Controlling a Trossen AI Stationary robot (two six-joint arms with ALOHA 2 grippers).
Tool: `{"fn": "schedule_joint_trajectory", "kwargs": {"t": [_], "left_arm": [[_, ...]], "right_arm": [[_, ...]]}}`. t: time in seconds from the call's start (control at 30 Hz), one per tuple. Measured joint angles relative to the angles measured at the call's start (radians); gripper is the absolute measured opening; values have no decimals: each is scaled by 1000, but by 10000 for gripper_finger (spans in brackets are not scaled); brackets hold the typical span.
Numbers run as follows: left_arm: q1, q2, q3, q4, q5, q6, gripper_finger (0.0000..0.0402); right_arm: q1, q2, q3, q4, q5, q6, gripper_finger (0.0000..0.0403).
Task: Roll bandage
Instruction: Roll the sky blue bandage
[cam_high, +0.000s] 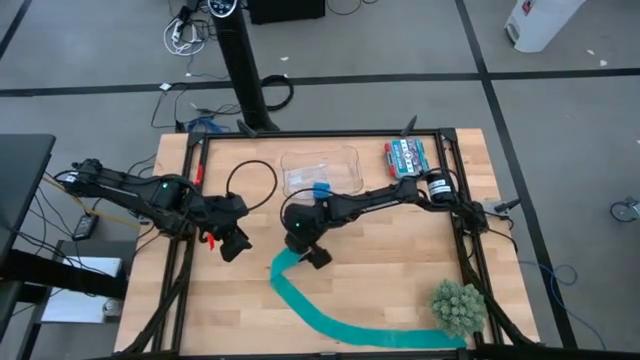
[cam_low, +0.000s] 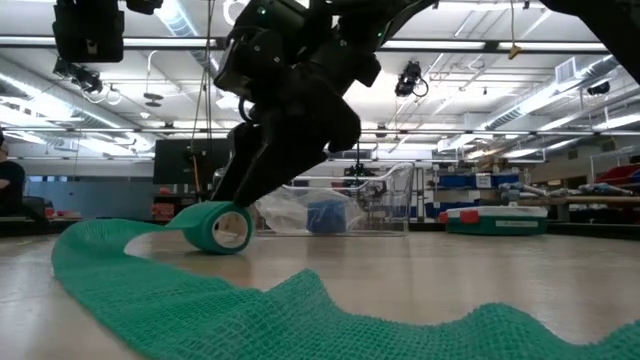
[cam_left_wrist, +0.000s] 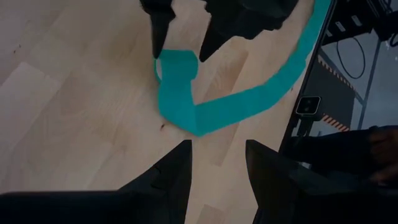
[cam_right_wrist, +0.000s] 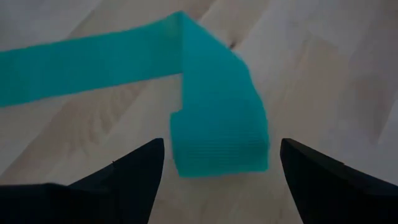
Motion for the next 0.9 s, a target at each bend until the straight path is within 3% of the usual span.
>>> {"fn": "schedule_joint_trajectory", "kwargs": {"t": [0.37,0.6,0.9], "left_arm": [[0,0,0,-4,-9,18,157],[0,0,0,-3,-8,16,157],[0,0,0,-2,-10,15,157]], "right_arm": [[50,3,-8,81,153,-24,308],[43,5,-74,94,80,1,308],[42,6,-86,149,75,114,308]]}}
